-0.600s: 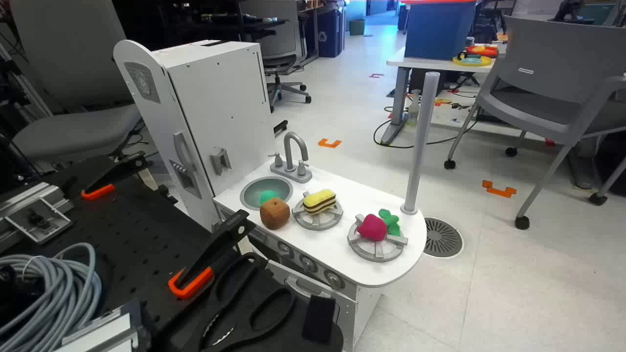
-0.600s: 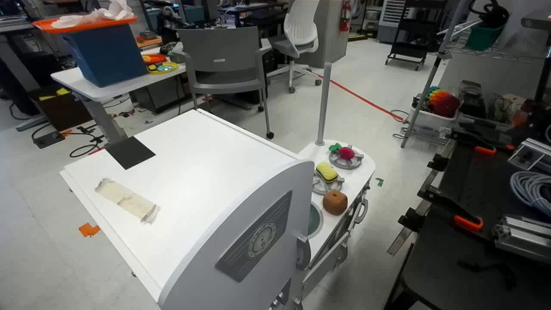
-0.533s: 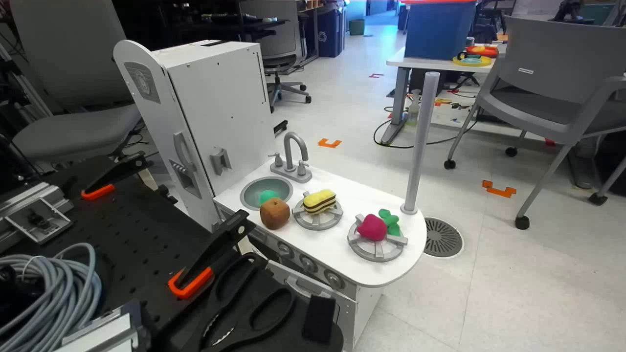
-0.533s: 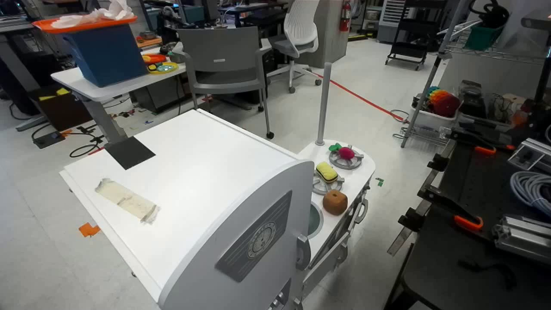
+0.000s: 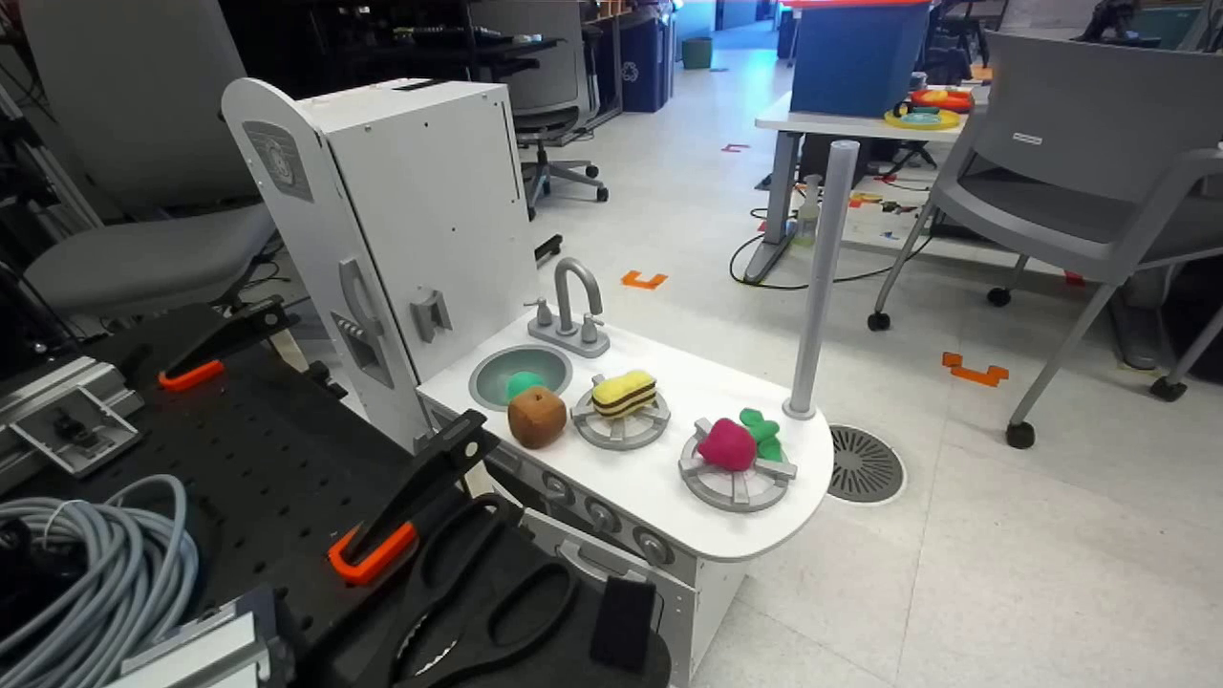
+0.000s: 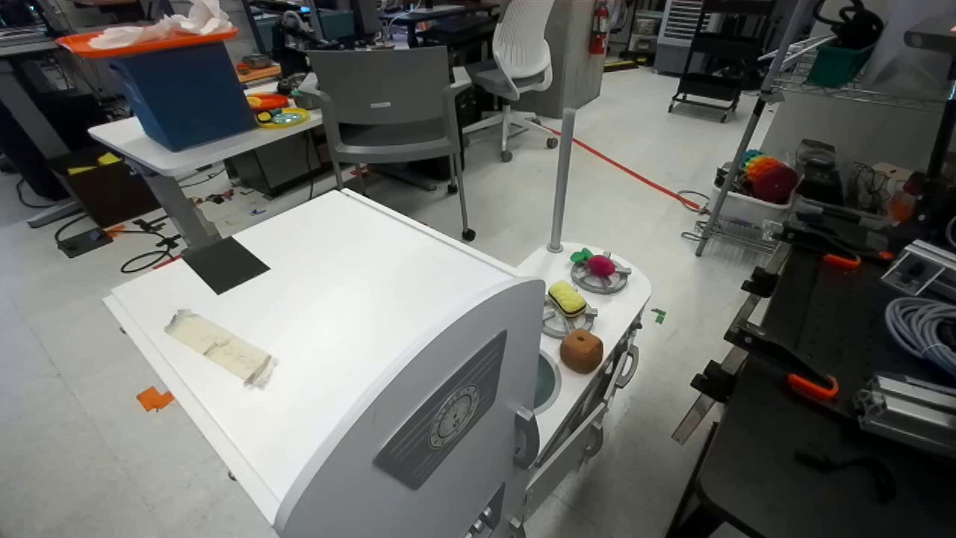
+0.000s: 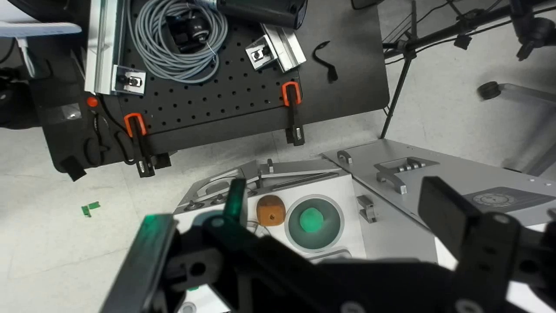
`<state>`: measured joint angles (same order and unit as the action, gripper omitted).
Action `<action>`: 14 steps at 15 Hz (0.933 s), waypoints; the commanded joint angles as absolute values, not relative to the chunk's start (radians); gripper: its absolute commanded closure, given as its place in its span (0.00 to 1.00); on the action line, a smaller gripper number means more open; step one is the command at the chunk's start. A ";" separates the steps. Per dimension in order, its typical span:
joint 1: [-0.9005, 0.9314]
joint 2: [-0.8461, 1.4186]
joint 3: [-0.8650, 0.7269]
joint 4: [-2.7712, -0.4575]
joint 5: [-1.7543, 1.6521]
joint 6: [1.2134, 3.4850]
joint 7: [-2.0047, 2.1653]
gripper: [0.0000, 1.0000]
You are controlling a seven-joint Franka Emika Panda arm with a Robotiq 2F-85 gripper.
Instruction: Move the brown object to the right
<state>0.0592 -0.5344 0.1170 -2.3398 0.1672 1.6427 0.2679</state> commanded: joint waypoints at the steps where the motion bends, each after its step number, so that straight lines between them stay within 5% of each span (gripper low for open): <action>1: 0.043 -0.451 0.143 -2.332 0.138 1.733 0.284 0.00; 14: 0.103 0.357 0.074 -2.159 -0.152 2.499 0.505 0.00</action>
<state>0.0611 0.1817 0.1290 -2.2404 -0.0708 2.3854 0.4441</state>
